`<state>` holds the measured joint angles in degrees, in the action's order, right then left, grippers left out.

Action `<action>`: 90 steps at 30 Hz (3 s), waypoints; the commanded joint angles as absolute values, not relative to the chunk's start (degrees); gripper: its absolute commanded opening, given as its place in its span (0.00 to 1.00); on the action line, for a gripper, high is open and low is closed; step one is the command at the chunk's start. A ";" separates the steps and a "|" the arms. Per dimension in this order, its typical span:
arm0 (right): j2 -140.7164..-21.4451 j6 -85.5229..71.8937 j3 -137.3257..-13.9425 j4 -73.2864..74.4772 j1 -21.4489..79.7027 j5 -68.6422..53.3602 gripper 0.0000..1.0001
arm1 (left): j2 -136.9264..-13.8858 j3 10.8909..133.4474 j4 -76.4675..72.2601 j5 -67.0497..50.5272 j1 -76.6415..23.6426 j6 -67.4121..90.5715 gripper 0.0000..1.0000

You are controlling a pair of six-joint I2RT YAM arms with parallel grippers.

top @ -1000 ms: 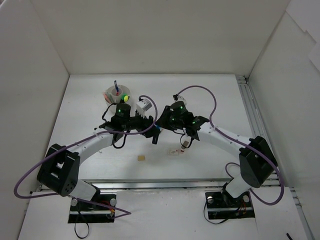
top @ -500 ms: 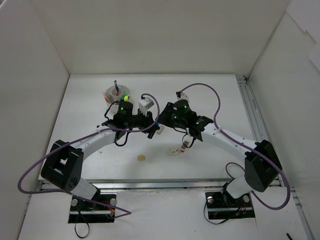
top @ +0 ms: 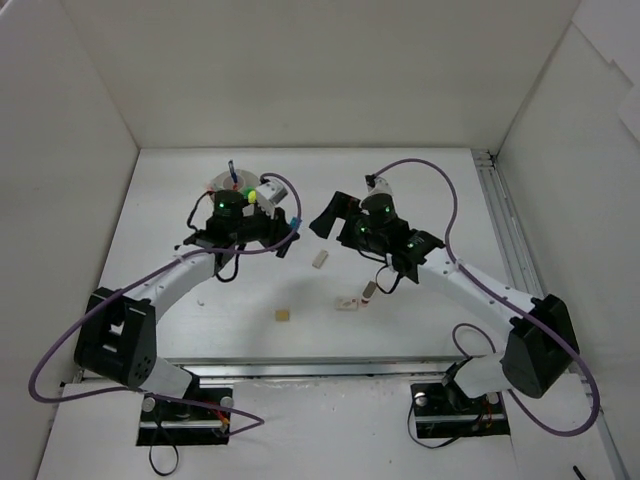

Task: Sort the stationery into containers
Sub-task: Place the pen in the storage box.

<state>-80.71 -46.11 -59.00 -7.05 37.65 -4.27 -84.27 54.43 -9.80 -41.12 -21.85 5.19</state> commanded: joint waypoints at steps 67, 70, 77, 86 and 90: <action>-78.57 -30.94 -62.49 -2.11 18.46 -8.35 0.98 | -114.87 67.59 -76.29 -60.91 5.98 14.68 0.00; -78.66 -31.11 -62.49 -2.20 18.54 -8.35 0.98 | -115.22 67.15 -76.11 -60.38 6.50 14.41 0.00; -78.92 -31.64 -61.96 -3.25 18.37 -8.79 0.98 | -114.87 65.13 -75.41 -59.15 6.50 13.72 0.00; -79.01 -31.82 -61.79 -3.87 18.46 -10.55 0.98 | -111.89 62.23 -82.60 -60.20 7.03 16.52 0.01; -78.49 -31.73 -61.35 -3.96 18.46 -10.64 0.98 | -111.01 62.49 -88.40 -61.78 7.56 21.34 0.02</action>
<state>-79.46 -31.59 -59.83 0.01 18.72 -9.91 -115.70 61.41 -72.60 -59.13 6.61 17.19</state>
